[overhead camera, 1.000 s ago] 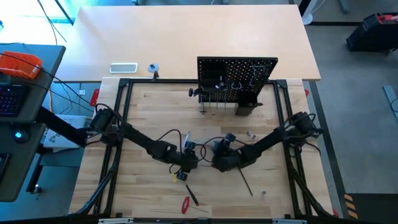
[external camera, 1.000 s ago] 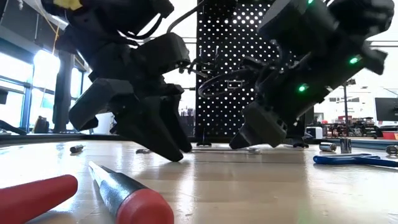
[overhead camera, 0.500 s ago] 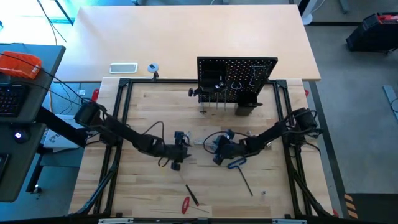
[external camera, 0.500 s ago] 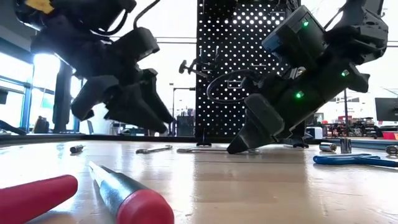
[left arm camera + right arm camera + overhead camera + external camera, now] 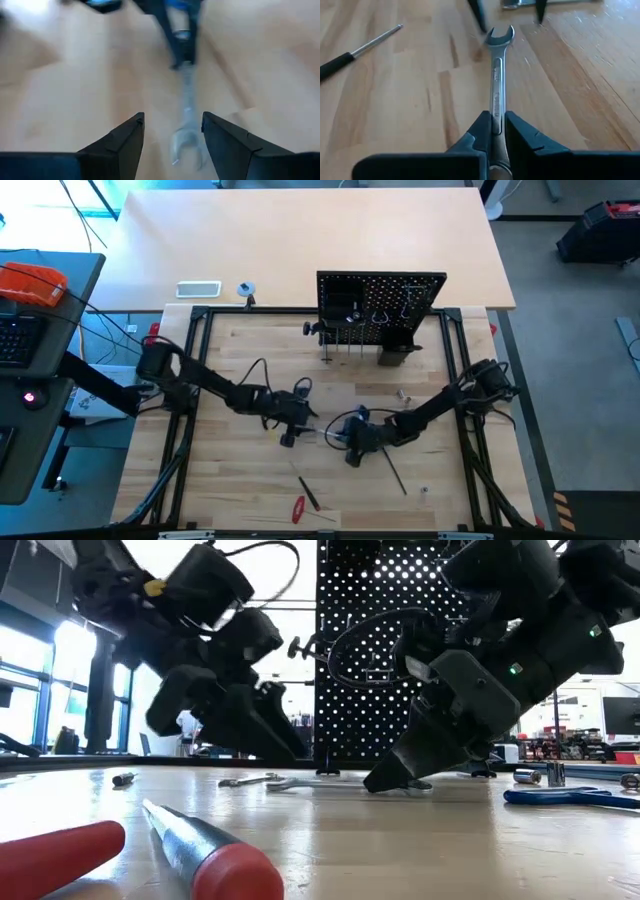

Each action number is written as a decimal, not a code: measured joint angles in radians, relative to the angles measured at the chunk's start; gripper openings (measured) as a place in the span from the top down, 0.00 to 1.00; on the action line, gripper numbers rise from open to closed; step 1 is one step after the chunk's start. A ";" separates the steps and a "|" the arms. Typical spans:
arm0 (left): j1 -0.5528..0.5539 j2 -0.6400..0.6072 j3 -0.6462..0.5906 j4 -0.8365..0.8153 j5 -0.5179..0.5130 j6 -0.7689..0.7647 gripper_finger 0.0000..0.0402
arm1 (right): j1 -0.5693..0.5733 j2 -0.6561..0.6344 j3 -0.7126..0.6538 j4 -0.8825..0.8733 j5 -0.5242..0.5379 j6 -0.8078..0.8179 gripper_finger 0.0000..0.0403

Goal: Hang tools onto peg board
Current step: Hang the silver combination wrench onto the pegboard

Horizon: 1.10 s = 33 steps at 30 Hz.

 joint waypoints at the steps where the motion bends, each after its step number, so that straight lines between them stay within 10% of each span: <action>1: 0.002 0.017 0.013 0.000 0.043 -0.006 0.52 | 0.003 0.000 0.010 -0.001 0.000 -0.016 0.95; 13: 0.004 0.164 0.146 -0.072 0.171 -0.022 0.53 | 0.019 0.003 0.162 -0.232 0.070 -0.130 1.00; 24: 0.005 0.167 0.147 -0.078 0.159 0.009 0.96 | 0.023 0.002 0.178 -0.271 0.072 -0.118 1.00; 33: 0.004 0.163 0.147 -0.077 0.157 0.025 0.98 | 0.039 -0.016 0.177 -0.280 0.080 -0.117 0.99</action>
